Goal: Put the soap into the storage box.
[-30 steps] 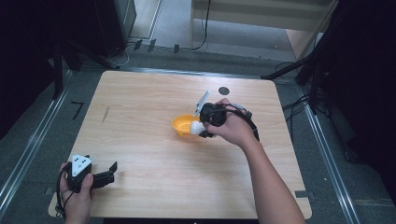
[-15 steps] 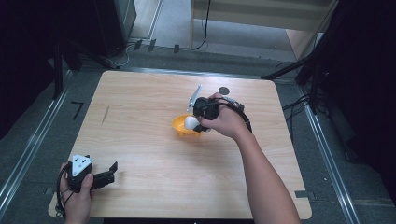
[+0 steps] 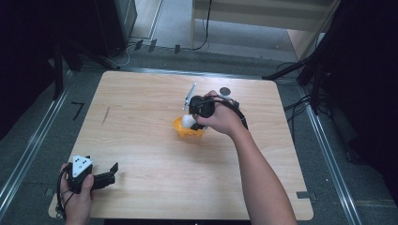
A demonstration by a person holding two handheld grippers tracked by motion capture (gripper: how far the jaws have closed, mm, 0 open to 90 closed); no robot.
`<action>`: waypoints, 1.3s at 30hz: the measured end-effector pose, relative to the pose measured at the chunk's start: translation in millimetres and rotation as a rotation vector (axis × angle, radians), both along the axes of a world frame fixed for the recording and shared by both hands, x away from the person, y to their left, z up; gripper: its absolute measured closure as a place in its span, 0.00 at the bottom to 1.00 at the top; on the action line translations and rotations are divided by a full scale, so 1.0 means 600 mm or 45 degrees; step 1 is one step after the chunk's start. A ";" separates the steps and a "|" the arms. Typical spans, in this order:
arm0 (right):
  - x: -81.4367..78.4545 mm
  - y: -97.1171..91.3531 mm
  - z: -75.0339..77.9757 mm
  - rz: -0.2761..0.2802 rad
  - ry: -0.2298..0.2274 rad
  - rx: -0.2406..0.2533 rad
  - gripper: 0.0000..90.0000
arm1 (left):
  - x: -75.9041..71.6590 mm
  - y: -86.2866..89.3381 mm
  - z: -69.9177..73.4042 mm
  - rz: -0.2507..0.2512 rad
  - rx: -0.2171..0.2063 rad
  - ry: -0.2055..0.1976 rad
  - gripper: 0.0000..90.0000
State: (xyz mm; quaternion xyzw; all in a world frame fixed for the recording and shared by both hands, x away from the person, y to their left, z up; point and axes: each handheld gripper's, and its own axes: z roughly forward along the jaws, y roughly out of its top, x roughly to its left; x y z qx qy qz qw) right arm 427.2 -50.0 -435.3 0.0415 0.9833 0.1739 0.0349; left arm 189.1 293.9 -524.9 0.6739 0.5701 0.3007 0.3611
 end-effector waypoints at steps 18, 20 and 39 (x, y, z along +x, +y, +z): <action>0.016 0.012 -0.019 -0.012 0.044 -0.017 0.56 | -0.001 0.000 0.000 0.001 -0.004 0.002 0.00; 0.018 0.013 -0.021 -0.002 0.035 -0.013 0.56 | -0.001 0.000 0.000 0.000 -0.004 0.001 0.00; 0.023 -0.002 -0.002 -0.086 0.061 0.096 0.54 | -0.001 0.001 0.000 0.000 -0.007 0.004 0.00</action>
